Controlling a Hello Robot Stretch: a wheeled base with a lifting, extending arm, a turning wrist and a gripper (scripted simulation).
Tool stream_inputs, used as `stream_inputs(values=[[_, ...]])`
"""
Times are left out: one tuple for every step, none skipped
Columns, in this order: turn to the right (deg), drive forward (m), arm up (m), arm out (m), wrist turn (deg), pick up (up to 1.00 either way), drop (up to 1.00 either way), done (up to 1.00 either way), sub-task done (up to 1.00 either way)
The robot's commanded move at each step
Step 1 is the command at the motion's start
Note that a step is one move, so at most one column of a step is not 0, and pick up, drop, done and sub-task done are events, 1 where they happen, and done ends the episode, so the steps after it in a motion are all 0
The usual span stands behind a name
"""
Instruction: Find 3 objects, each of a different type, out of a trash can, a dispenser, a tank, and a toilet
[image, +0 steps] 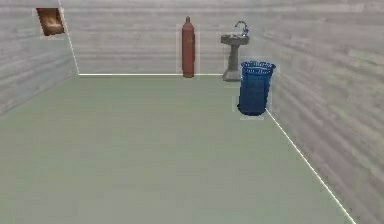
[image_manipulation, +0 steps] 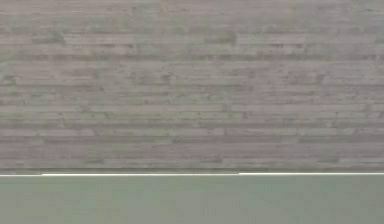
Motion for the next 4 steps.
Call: stream_inputs(values=[[9.0,0.00,0.00,0.00,0.0,0.00,0.00,0.00,0.00],[0.0,1.00,0.00,0.00,0.0,0.00,0.00,0.00,0.00],[0.0,1.00,0.00,0.00,0.0,0.00,0.00,0.00,0.00],[0.0,0.15,0.00,0.00,0.0,0.00,0.00,0.00,0.00]])
